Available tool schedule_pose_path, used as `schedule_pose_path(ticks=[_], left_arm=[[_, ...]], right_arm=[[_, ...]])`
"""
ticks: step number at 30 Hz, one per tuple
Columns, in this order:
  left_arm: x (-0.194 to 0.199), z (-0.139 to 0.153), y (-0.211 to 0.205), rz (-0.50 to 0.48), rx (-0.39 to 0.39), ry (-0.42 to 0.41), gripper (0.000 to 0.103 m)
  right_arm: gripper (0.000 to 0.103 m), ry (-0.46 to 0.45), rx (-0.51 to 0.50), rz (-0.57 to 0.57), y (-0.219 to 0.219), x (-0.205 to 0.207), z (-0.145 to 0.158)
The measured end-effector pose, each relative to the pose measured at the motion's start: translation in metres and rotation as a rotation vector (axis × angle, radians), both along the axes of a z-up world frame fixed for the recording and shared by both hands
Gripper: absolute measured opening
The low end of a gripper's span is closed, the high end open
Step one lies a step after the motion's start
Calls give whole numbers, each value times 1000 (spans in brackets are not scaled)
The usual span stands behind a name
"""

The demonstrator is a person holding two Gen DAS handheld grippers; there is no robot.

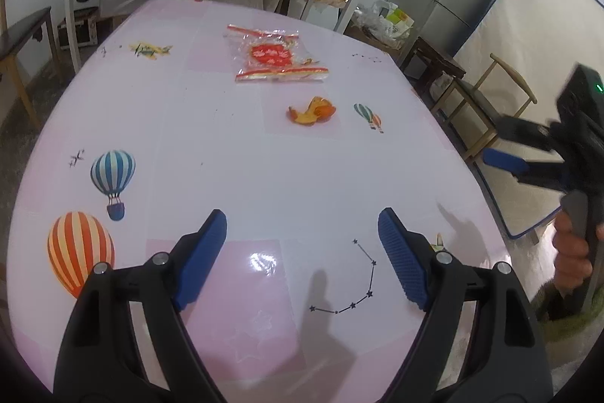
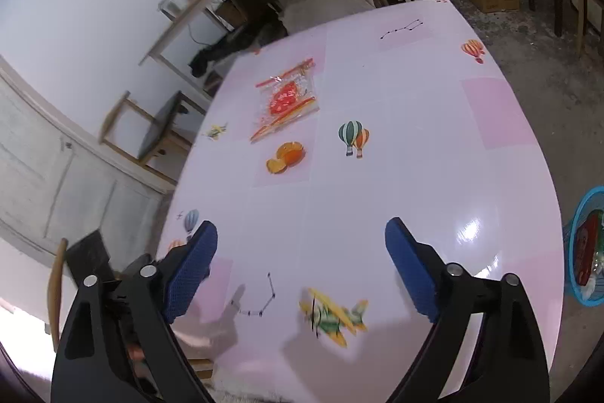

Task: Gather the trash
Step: 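Move both open grippers back from the wastebasket toward the table, then grasp the orange peel with the left gripper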

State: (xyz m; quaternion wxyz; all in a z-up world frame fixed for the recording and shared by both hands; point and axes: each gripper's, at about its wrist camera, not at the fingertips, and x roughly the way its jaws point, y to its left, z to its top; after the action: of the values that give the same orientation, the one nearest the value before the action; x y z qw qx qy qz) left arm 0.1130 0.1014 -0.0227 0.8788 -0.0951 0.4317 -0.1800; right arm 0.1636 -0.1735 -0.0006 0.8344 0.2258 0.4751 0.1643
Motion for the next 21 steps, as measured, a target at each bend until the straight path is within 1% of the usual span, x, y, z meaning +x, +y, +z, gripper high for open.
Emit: schedule_pose_path(ticks=[6,7,9,13,17,18,19,21], left_arm=[[3,-5,9,0,-29,13,71],[3,-7,11,-5,-40,18,68],[3,-10,12,-16,-51,26,65],[4,-17,9,-37,-45,39,60],[10,-23,9,-30,-46,56,55],[12,-25,10,-29,-45,63,52],[14,-27,9,-34,-38,72,45],[17,-30,7,-39,-16,79,40]], right_arm=[[74,72,-14,18,22,48,-18],[72,81,-14,24,25,55,-21],[70,96,-25,32,30,70,-26],[65,123,-43,43,41,96,-37],[60,150,-99,78,58,120,-52],[59,152,-112,86,61,123,-55],[57,152,-133,96,66,129,-58],[54,147,-165,104,73,138,-62]])
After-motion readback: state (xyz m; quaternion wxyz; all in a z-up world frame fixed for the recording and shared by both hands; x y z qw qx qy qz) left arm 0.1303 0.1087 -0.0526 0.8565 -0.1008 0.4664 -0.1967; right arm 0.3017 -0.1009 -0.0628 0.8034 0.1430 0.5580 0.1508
